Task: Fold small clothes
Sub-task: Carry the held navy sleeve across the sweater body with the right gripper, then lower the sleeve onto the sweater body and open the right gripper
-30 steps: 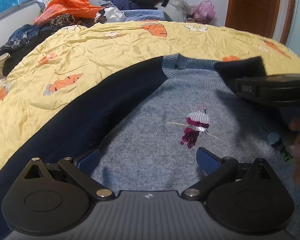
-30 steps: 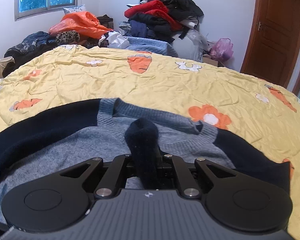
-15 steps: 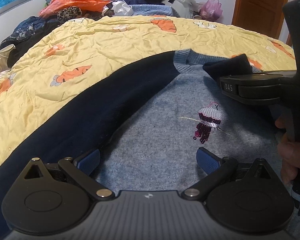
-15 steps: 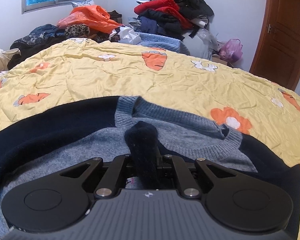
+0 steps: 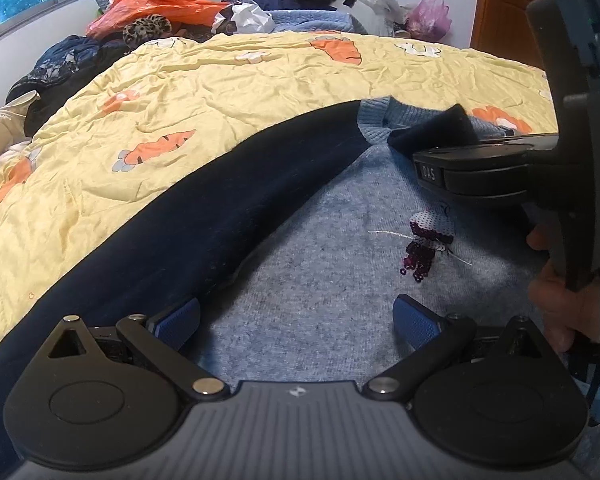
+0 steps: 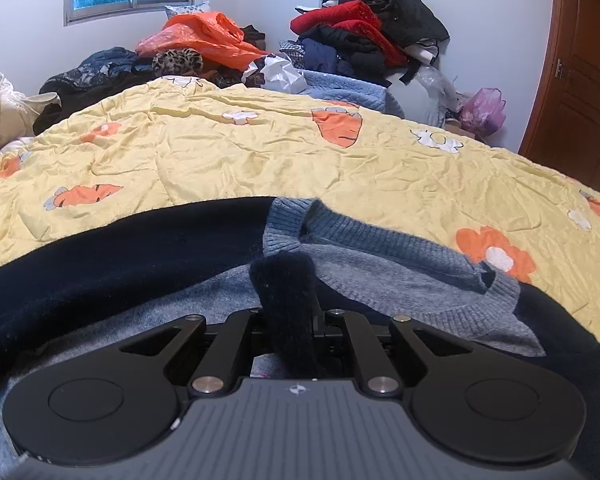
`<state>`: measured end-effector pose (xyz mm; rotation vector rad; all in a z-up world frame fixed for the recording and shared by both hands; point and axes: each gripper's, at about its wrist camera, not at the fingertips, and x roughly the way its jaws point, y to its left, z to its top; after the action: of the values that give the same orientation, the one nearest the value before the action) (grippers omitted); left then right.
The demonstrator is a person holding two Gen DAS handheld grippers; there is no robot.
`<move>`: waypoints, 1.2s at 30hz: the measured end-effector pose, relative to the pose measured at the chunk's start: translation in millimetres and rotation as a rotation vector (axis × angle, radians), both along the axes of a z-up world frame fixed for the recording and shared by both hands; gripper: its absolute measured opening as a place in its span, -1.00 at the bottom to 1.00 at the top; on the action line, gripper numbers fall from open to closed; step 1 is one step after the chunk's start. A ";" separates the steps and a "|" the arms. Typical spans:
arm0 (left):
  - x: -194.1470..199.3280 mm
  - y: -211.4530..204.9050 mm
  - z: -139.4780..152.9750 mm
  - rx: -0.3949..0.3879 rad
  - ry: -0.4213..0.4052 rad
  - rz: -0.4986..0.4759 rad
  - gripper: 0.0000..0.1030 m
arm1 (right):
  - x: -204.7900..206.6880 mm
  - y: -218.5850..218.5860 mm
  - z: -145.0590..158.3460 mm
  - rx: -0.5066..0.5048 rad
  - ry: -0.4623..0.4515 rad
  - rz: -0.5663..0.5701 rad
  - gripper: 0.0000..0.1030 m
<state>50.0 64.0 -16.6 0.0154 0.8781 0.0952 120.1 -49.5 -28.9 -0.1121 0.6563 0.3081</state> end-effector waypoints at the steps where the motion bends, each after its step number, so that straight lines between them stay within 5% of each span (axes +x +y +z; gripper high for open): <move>1: -0.2 0.5 0.4 -0.001 -0.001 0.001 1.00 | 0.0 1.2 0.5 0.005 -0.002 0.007 -0.66; 8: -0.6 2.9 0.0 0.001 0.003 0.005 1.00 | 5.1 12.5 -2.6 0.003 0.000 0.020 -0.65; 10: -0.5 3.5 -0.3 0.004 0.003 0.006 1.00 | 6.5 11.2 -3.7 0.023 0.017 0.011 -0.52; 13: -0.7 5.4 -0.6 0.003 0.006 0.012 1.00 | 7.0 5.1 -3.2 0.086 0.052 0.012 -0.04; 16: -1.2 6.9 -0.5 0.004 0.006 0.017 1.00 | 0.5 1.5 1.1 0.092 0.053 0.020 0.02; 20: -0.2 8.5 -1.6 0.008 0.013 0.025 1.00 | -7.6 -7.0 5.4 0.153 0.091 0.068 0.38; 26: -0.5 11.0 -3.0 0.016 0.017 0.038 1.00 | -11.3 -24.1 4.2 0.331 0.179 0.077 0.41; 36: -3.6 14.1 -3.2 0.017 0.021 0.050 1.00 | -6.6 -30.3 -5.5 0.335 0.242 0.023 0.43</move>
<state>46.4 78.0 -19.8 0.0106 0.8988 0.1498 113.5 -79.8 -34.3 0.2416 0.8340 0.4536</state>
